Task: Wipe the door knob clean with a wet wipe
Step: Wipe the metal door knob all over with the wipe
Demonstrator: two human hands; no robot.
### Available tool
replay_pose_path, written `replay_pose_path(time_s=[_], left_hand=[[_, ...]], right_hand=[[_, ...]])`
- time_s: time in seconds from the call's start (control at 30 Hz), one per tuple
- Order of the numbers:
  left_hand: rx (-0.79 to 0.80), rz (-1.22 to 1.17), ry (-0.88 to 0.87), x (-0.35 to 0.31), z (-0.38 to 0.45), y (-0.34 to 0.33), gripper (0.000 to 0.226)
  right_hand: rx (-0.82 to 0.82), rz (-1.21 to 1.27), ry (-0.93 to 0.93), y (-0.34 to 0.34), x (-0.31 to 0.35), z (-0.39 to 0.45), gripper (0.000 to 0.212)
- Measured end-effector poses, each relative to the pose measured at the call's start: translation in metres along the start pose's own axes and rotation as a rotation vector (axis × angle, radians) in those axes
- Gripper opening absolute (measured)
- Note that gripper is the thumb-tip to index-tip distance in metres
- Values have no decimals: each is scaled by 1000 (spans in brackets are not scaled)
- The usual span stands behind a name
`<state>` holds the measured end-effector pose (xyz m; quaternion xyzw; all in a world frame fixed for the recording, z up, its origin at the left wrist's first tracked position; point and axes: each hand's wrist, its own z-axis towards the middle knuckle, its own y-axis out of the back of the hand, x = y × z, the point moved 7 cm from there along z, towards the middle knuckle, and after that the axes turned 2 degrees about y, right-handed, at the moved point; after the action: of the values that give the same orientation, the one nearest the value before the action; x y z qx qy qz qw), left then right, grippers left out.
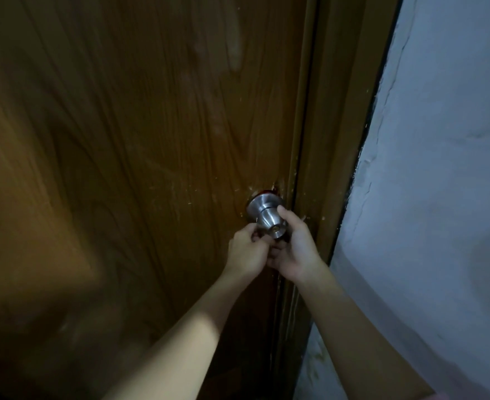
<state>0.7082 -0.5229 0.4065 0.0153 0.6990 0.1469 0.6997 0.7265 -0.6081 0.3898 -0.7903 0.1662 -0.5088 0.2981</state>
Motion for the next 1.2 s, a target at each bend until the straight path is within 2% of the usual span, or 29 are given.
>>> replay_pose_path(time_s=[0.07, 0.13, 0.2, 0.27, 0.43, 0.53, 0.7, 0.9, 1.03, 1.1, 1.2], left_hand=[[6, -28, 24, -4, 0, -2, 17], [-81, 132, -18, -10, 2, 6, 28], [-216, 370, -105, -19, 3, 18, 39], [-322, 499, -212, -30, 1, 28, 49], [-272, 641, -433, -48, 1, 29, 61], [-253, 684, -502, -53, 1, 23, 54], [-251, 710, -502, -53, 2, 18, 44], [-237, 708, -534, -56, 3, 18, 35], [-215, 684, -536, -56, 3, 17, 33], [-210, 671, -530, -55, 3, 18, 33], [-189, 653, -505, -54, 3, 19, 35]], right_hand=[[26, 50, -24, 2, -1, 0, 37], [51, 85, -44, 2, -3, -1, 49], [46, 119, -57, 1, -2, -3, 48], [18, 187, -60, 1, 1, -6, 49], [-144, 226, 90, 5, 14, -11, 35], [-185, 217, 211, 1, 19, -13, 29], [-183, -20, 386, -4, 26, -13, 34], [-188, -490, 732, -11, 38, -17, 38], [-118, -826, 918, -30, 55, -19, 38], [-146, -859, 1011, -35, 67, -24, 32], [-299, -789, 1189, -31, 88, -45, 23]])
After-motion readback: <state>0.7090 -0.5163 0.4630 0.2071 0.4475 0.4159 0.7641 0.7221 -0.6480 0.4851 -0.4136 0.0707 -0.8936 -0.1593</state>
